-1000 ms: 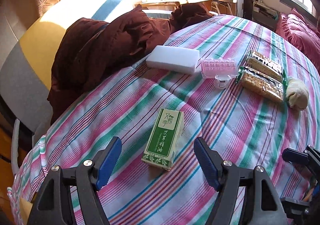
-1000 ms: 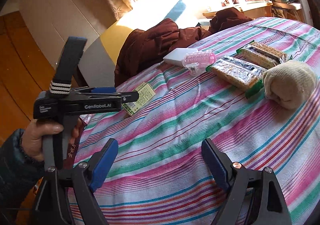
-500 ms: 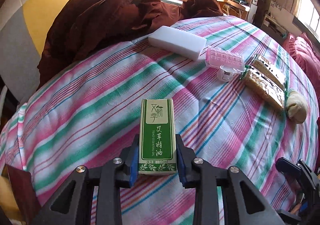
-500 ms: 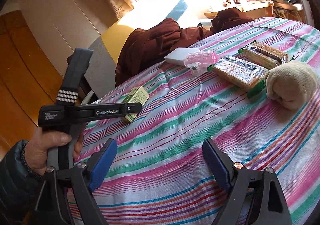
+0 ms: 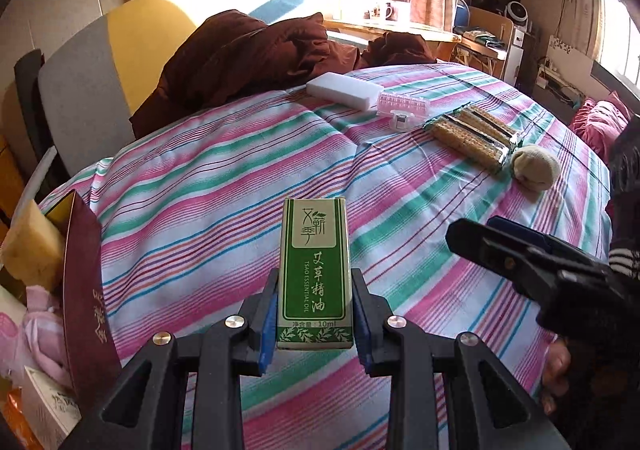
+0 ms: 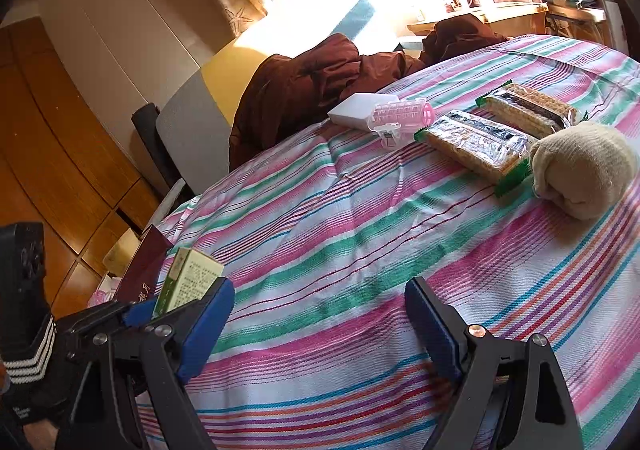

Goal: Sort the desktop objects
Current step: 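Grasp the green essential-oil box with the left tool, then grasp the white foam block with the right tool while the left tool holds the green box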

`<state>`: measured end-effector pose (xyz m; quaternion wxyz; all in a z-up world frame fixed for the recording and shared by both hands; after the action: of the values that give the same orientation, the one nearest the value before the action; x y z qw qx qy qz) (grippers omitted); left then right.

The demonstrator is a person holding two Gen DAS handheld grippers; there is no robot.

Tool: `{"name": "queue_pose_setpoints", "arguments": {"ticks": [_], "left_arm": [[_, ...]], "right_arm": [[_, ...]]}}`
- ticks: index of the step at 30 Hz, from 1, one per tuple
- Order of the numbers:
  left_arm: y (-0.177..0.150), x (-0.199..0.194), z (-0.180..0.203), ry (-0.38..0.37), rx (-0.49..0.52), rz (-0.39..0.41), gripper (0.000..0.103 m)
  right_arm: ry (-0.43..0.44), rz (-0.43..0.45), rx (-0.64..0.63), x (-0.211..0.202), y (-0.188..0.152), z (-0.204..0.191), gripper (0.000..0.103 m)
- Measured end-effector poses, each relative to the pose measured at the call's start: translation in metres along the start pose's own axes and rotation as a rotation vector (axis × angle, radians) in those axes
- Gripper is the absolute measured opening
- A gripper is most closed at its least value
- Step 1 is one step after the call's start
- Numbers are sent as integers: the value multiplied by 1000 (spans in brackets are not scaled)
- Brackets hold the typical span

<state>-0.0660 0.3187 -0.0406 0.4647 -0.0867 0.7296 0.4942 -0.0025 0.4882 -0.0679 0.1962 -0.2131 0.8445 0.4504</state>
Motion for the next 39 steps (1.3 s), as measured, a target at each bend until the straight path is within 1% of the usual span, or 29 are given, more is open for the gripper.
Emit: {"name": "queue_pose_setpoints", "arguments": {"ticks": [4,6,10,12,15,18,20,24,27,30,31,34,37,39], "left_arm": [[-16,-1,-3,-25,-9,5,31],[-21,-1,-5,-42,-13,5,31],[-26,5,-7,-81,-26,-4,31],[-26,7,-10,-101,-38,-4,31],[-26,9,-11,-128,-52,-3,31],[-26,11,-12,-148,-61,-2,31],[-26,12,-14,-164,-71,-2,31],[-27,13,-19,-195,-97,0,32],[-27,14,-22,-216,-113,0,32],[-27,15,-24,-230,-124,0,32],[-27,15,-25,-232,-126,-1,33],[-27,16,-24,-232,-123,0,33],[-26,17,-23,-235,-119,1,35],[-27,17,-23,-236,-116,1,37]], "right_arm": [[-22,-40,-24,0,7,-4,87],[-54,-37,-87,-2,20,-11,85],[-74,-11,-200,-1,70,-25,84],[-99,-23,-275,13,99,-32,84],[-144,-79,-380,51,135,-36,84],[-177,-172,-454,98,161,-32,84],[-202,-236,-482,128,172,-25,84],[-237,-322,-485,173,189,-10,84],[-244,-373,-473,196,198,-3,85],[-238,-423,-469,214,200,0,87],[-248,-430,-476,219,199,1,92],[-282,-422,-506,227,198,2,98],[-310,-418,-497,231,198,5,99],[-306,-412,-475,229,200,7,99]]}}
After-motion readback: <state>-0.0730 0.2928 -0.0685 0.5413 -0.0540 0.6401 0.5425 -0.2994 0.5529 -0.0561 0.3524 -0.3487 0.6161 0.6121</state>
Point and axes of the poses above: each gripper's, at about its wrist camera, not at the fingertips, and x roughly the way its jaws point, z to its right, y to its top, the point moved 1 cm from there along x, roughly the way its jaws point, and after that the axes turned 2 degrees about y, right-handed, at the moved point
